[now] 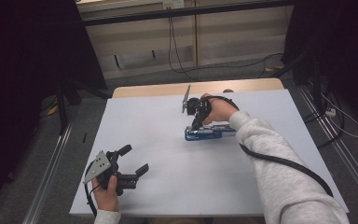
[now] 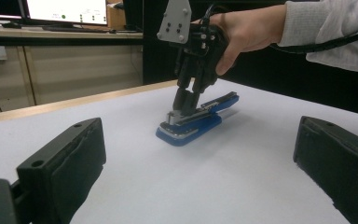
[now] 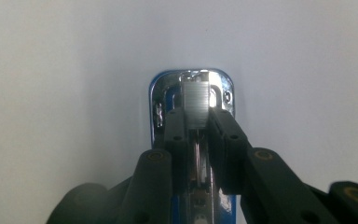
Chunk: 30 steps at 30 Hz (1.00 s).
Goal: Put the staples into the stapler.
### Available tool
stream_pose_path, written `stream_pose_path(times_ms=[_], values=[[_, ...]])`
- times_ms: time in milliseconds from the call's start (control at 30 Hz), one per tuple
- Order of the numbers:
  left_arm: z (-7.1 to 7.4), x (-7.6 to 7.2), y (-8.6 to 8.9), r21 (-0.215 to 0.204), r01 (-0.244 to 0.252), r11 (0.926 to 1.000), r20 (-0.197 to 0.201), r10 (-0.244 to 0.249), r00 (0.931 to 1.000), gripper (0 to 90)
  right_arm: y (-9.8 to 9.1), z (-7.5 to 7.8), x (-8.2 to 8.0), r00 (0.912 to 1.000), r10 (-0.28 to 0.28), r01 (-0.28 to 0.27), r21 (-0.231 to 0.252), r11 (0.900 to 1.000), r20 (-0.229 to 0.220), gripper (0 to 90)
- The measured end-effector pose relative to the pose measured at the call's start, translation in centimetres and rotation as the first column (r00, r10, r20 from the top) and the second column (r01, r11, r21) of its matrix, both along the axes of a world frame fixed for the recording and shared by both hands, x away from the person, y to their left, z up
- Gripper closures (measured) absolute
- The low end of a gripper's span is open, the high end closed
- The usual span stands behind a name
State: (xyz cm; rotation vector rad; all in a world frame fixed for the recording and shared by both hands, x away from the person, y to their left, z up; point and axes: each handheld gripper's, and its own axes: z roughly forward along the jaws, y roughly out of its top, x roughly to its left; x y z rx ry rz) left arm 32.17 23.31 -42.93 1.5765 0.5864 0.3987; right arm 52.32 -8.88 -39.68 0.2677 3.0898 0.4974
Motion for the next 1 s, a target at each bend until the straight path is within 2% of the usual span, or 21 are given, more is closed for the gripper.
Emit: stream_pose_path(times_ms=[100,167,200,233,300,333,367,400,433,467,500,533,567,600,667,700,733,800,867,900,1000], values=[[0.0,0.0,0.0,0.003,0.003,1.0,-0.002,-0.003,1.0,2.3,-0.2,-0.1,0.0,0.9997,-0.018,0.018,0.01,0.9998,0.017,61.6],[0.0,0.1,0.0,0.004,-0.002,1.0,-0.002,0.002,1.0,2.2,-0.5,0.0,-0.1,0.9992,-0.039,0.038,0.039,0.9985,0.004,61.9],[-0.1,0.1,-0.1,0.001,-0.001,1.0,-0.004,0.001,1.0,2.2,-1.2,0.1,-0.3,0.9965,-0.083,0.082,0.072,0.9941,0.013,55.3],[-0.1,0.1,-0.1,0.0,0.0,1.0,-0.005,0.0,1.0,2.2,-1.2,0.1,-0.3,0.9965,-0.083,0.082,0.072,0.9941,0.013,55.3],[-0.1,0.2,-0.2,0.005,0.0,1.0,-0.005,0.0,1.0,2.2,-2.0,0.3,-0.5,0.9954,-0.096,0.095,0.125,0.9877,0.003,53.3],[-0.1,0.2,-0.3,-0.002,0.001,1.0,-0.012,-0.002,0.9999,2.2,-2.5,0.5,-0.6,0.9925,-0.122,0.119,0.159,0.9801,0.011,49.2],[-0.2,0.3,-0.4,0.0,0.005,1.0,-0.018,-0.005,0.9998,2.1,-3.7,0.7,-0.8,0.9861,-0.166,0.164,0.218,0.9622,-0.007,44.9],[-0.2,0.3,-0.4,0.0,0.005,1.0,-0.018,-0.005,0.9998,2.1,-4.1,0.8,-1.0,0.986,-0.167,0.161,0.24,0.9572,0.001,42.3],[-0.2,0.5,-0.6,0.004,0.006,1.0,-0.025,-0.006,0.9997,2.1,-4.7,0.8,-1.2,0.9816,-0.191,0.185,0.253,0.9498,0.001,37.1],[-0.2,0.5,-0.6,0.004,0.006,1.0,-0.025,-0.006,0.9997,2.1,-4.7,0.8,-1.2,0.9816,-0.191,0.185,0.253,0.9498,0.001,37.1],[-0.2,0.6,-0.8,0.012,0.005,0.9999,-0.032,-0.005,0.9995,2.1,-5.8,0.6,-1.4,0.9693,-0.246,0.24,0.285,0.928,-0.016,25.9],[-0.2,0.6,-0.8,0.012,0.005,0.9999,-0.032,-0.005,0.9995,2.1,-5.8,0.6,-1.4,0.9693,-0.246,0.24,0.285,0.928,-0.016,25.9],[-0.2,0.8,-1.0,0.018,0.012,0.9998,-0.034,-0.012,0.9994,2.1,-7.0,0.5,-1.7,0.9507,-0.31,0.298,0.297,0.9072,-0.005,19.5],[-0.2,0.8,-1.0,0.018,0.012,0.9998,-0.034,-0.012,0.9994,2.1,-7.0,0.5,-1.7,0.9507,-0.31,0.298,0.297,0.9072,-0.005,19.5],[-0.2,0.9,-1.3,0.025,0.012,0.9996,-0.036,-0.011,0.9993,2.1,-7.9,0.4,-2.2,0.9404,-0.34,0.324,0.308,0.8946,-0.003,16.2],[-0.2,1.0,-1.3,0.021,0.019,0.9996,-0.039,-0.018,0.9991,2.1,-8.3,0.4,-2.3,0.9372,-0.349,0.331,0.322,0.8869,-0.004,14.8],[-0.1,1.0,-1.4,0.022,0.017,0.9996,-0.039,-0.016,0.9991,2.1,-9.0,0.3,-2.8,0.9285,-0.371,0.353,0.345,0.8698,-0.014,13.8],[-0.2,1.1,-1.5,0.018,0.021,0.9996,-0.044,-0.02,0.9988,2.1,-9.4,0.3,-3.0,0.9252,-0.38,0.356,0.346,0.8681,0.0,12.7],[-0.2,1.2,-1.6,0.024,0.022,0.9995,-0.052,-0.02,0.9984,2.1,-10.3,0.1,-3.6,0.9147,-0.404,0.376,0.357,0.8554,0.006,11.5],[-0.2,1.3,-1.7,0.028,0.019,0.9994,-0.059,-0.017,0.9981,2.1,-10.5,0.0,-3.8,0.908,-0.419,0.39,0.365,0.8452,-0.001,11.0],[-0.2,1.5,-1.9,0.029,0.024,0.9993,-0.072,-0.021,0.9972,2.0,-11.1,-0.1,-4.2,0.905,-0.425,0.394,0.362,0.8448,0.007,10.7]])
